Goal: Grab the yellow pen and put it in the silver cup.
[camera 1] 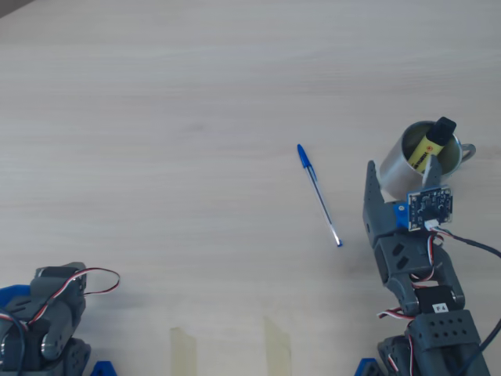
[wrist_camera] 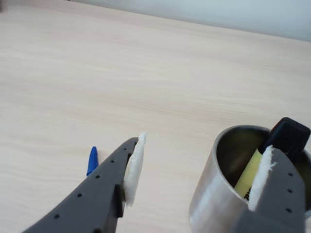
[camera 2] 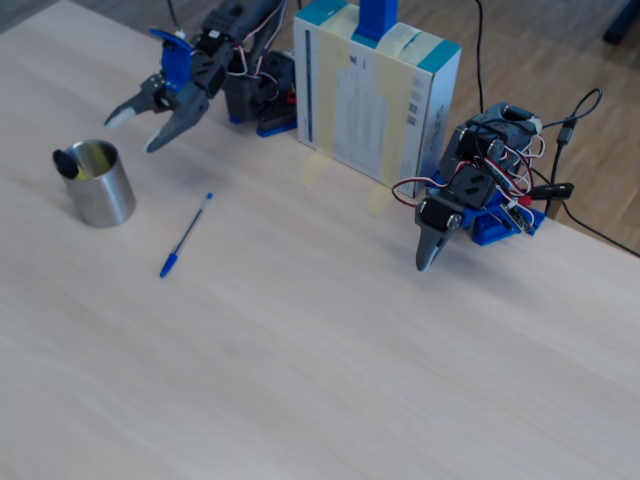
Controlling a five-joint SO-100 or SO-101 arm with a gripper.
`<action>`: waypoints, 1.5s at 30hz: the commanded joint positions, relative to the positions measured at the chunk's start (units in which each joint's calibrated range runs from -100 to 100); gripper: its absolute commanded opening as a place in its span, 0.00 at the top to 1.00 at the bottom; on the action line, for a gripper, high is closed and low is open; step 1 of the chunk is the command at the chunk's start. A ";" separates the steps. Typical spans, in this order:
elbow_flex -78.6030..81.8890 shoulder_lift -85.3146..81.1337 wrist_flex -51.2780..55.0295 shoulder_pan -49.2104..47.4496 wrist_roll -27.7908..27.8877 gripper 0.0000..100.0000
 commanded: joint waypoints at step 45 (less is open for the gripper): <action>12.45 -38.50 74.62 -3.21 -5.29 0.72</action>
